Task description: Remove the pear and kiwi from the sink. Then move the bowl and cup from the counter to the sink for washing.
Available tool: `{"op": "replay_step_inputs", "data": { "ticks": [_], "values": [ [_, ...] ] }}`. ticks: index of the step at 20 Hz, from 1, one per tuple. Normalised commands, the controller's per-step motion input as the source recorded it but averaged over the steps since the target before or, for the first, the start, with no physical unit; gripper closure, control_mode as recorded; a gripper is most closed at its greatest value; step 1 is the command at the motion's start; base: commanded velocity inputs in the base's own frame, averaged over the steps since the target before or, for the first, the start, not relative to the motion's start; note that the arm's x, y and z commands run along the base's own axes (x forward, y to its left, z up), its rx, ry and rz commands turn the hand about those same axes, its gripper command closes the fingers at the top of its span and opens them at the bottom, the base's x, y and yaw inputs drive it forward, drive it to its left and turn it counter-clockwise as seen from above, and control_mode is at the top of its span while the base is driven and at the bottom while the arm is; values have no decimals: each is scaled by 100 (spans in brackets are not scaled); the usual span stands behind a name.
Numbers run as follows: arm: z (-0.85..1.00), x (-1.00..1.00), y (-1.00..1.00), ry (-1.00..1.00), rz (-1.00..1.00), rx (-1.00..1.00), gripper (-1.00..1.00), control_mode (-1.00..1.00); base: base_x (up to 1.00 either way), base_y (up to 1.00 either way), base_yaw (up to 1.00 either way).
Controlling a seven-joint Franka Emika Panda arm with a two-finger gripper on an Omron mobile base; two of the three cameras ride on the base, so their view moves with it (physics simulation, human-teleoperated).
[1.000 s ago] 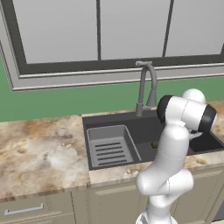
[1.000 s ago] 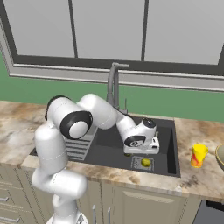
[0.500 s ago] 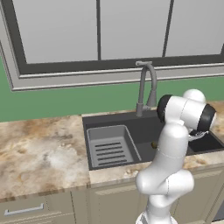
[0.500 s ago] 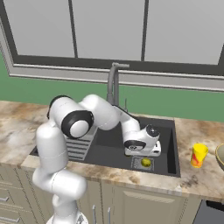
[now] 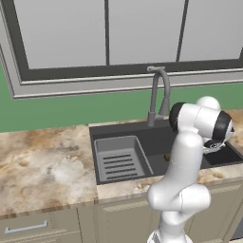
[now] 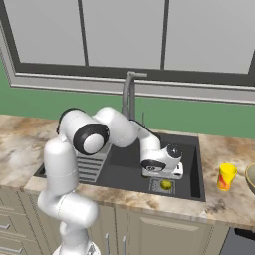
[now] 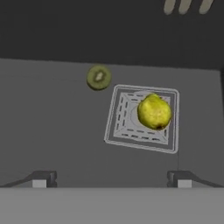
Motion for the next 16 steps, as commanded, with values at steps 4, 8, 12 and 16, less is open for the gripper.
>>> {"op": "replay_step_inputs", "data": {
  "ticks": [4,8,12,16],
  "values": [
    [-7,11,-2,0,-7,1,-100,-100,0,0,0],
    [-11,11,0,0,-5,0,-100,-100,0,0,0],
    [-16,12,0,0,-4,0,-100,-100,0,0,0],
    [-16,13,-1,1,-2,0,-100,-100,0,0,0]
  ]
}}
